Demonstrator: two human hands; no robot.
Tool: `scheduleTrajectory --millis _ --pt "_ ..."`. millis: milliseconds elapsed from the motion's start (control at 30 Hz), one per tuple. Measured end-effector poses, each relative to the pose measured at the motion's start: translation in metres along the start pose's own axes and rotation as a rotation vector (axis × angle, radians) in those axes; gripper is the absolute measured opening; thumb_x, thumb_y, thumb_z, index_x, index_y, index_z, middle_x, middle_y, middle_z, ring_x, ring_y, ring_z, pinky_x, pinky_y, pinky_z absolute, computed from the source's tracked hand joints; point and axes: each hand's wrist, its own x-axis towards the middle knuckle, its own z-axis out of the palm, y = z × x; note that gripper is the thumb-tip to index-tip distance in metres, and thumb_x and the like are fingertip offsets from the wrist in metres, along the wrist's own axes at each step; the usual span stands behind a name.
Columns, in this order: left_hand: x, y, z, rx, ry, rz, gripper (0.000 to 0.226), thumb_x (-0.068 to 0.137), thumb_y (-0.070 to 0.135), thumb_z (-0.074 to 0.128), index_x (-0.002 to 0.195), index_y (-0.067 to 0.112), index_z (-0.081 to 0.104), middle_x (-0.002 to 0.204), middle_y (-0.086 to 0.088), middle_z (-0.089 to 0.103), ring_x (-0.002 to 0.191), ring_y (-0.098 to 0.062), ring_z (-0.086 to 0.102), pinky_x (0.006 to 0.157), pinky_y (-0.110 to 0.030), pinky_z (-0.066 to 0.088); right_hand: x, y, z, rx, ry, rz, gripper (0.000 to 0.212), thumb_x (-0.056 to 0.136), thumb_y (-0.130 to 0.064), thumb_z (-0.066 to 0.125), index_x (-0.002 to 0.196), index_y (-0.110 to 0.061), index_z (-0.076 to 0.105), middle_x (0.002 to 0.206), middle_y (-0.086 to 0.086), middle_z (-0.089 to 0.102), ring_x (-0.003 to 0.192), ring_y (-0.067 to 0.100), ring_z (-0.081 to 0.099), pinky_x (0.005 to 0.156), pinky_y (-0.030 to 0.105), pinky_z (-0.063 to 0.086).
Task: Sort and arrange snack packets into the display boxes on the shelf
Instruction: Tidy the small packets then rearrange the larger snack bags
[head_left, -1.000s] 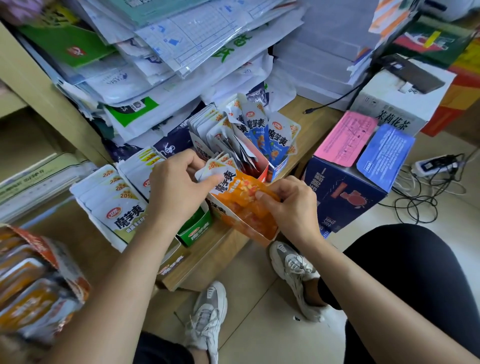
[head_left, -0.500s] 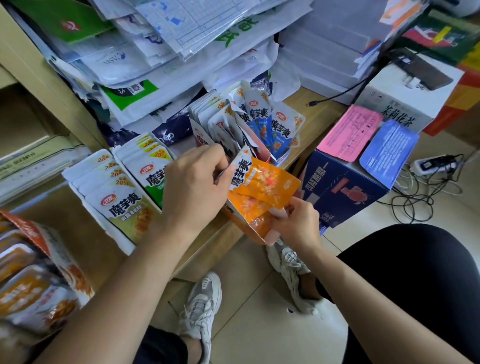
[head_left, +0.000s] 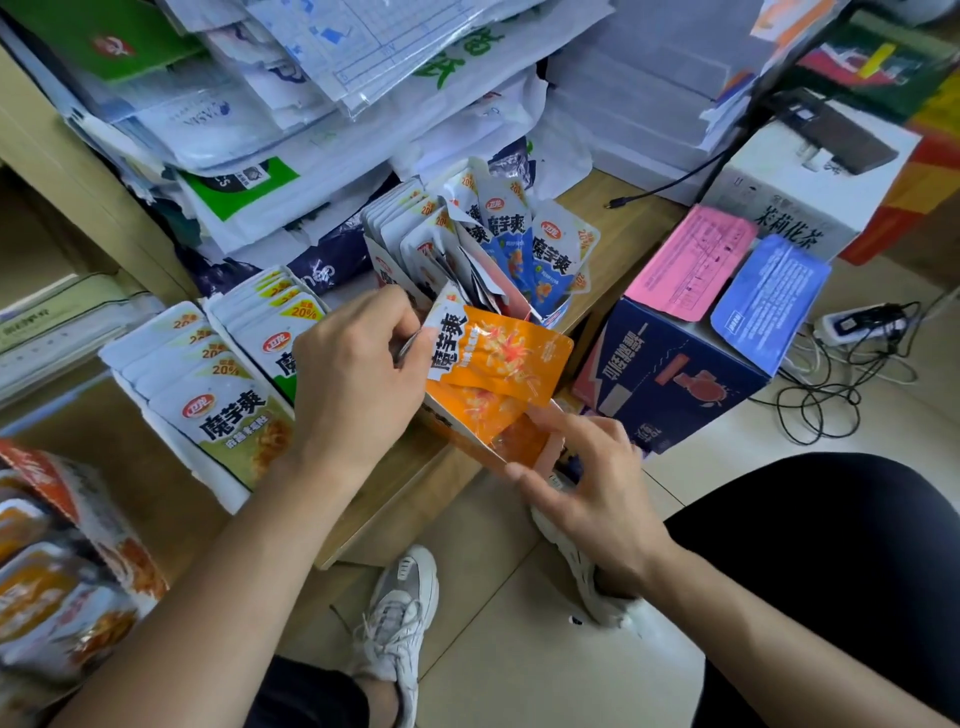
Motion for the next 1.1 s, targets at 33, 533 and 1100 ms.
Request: scheduleTrajectory --millis 33,533,1100 --pt "0.000 -0.002 -0.001 -0.005 -0.006 -0.027 0.028 0.087 0.017 0.078 0.075 0.009 0.054 0.072 -0.003 0.067 0.060 -0.022 0.061 0.051 -0.031 0.043 0.000 -0.003 0.000 0.127 0.122 -0.012 0.058 0.079 -0.073 0.059 0.124 -0.036 0.058 0.123 -0.025 0.052 0.122 0.006 0.037 0.099 0.046 0.044" --pt "0.007 -0.008 0.007 0.180 -0.235 -0.229 0.075 0.069 0.053 0.082 0.131 0.022 0.055 0.119 -0.002 0.059 0.109 -0.025 0.059 0.081 -0.037 0.048 0.035 -0.036 0.025 -0.310 -0.112 -0.138 0.064 0.088 -0.079 0.016 0.145 -0.055 0.033 0.144 -0.003 0.028 0.122 0.027 0.026 0.093 0.046 0.032" --pt "-0.002 0.021 0.010 0.288 -0.051 -0.115 0.052 0.068 0.045 0.089 0.103 0.024 0.058 0.093 0.002 0.070 0.083 -0.027 0.069 0.054 -0.028 0.036 0.004 -0.007 0.020 -0.339 -0.078 -0.020 0.086 0.073 -0.072 0.057 0.145 -0.027 0.037 0.149 -0.012 0.046 0.136 0.031 0.023 0.101 0.051 0.026"
